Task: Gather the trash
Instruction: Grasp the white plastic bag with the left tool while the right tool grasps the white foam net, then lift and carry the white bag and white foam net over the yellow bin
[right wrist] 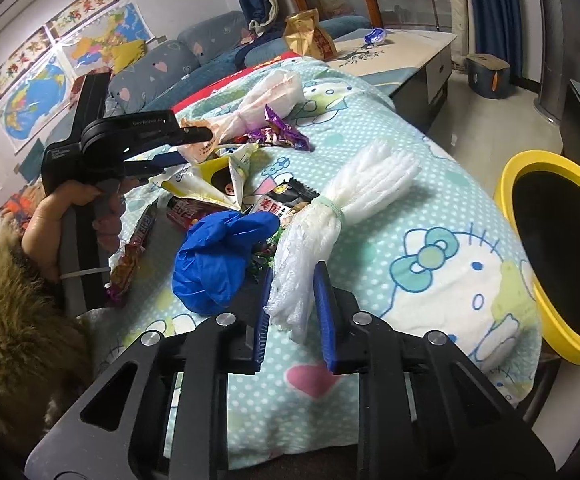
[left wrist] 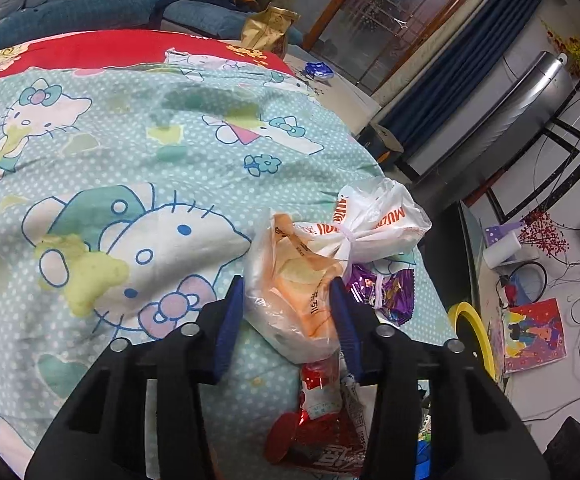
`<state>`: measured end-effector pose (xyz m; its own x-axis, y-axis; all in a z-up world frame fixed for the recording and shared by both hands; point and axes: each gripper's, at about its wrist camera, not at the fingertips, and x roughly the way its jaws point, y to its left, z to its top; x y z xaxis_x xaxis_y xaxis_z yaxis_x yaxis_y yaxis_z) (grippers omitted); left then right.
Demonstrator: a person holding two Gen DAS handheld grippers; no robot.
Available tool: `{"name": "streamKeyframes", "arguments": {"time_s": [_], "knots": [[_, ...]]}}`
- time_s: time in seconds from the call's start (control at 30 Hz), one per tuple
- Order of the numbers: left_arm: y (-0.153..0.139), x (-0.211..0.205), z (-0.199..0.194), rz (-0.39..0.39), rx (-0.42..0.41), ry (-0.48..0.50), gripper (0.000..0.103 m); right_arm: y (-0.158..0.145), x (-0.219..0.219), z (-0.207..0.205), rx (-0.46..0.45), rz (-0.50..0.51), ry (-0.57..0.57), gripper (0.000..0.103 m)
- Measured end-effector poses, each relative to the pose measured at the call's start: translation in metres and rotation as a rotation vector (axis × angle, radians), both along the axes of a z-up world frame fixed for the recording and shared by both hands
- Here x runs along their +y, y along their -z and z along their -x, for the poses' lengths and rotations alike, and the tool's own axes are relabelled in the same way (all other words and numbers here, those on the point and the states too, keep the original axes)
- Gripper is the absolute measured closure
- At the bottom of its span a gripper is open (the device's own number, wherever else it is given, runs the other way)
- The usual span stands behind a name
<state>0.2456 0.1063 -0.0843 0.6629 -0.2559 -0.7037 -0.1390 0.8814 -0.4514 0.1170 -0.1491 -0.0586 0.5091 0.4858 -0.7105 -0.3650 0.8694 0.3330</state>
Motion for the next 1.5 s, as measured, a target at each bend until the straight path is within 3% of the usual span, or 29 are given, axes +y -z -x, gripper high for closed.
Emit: {"name": "streamKeyframes", "arguments": {"time_s": [0.13,0.47,1.1,1.5], "knots": [[-0.005,0.001,0.006,-0.011,-0.027,-0.004,0.076,-0.004,-0.005,0.001,-0.015,0.002,0.015,0.088],[-0.043,0.01,0.03,-0.028,-0.158,-0.045,0.082,-0.021,-0.011,0.005,-0.085,0.016,0.018,0.089],[-0.092,-0.002,0.096,-0.047,-0.294,-0.03,0.082,-0.052,0.006,0.03,-0.203,0.012,-0.093,0.089],[-0.109,-0.021,0.116,-0.063,-0.34,0.014,0.083,-0.066,-0.001,0.042,-0.259,-0.006,-0.112,0.089]]}}
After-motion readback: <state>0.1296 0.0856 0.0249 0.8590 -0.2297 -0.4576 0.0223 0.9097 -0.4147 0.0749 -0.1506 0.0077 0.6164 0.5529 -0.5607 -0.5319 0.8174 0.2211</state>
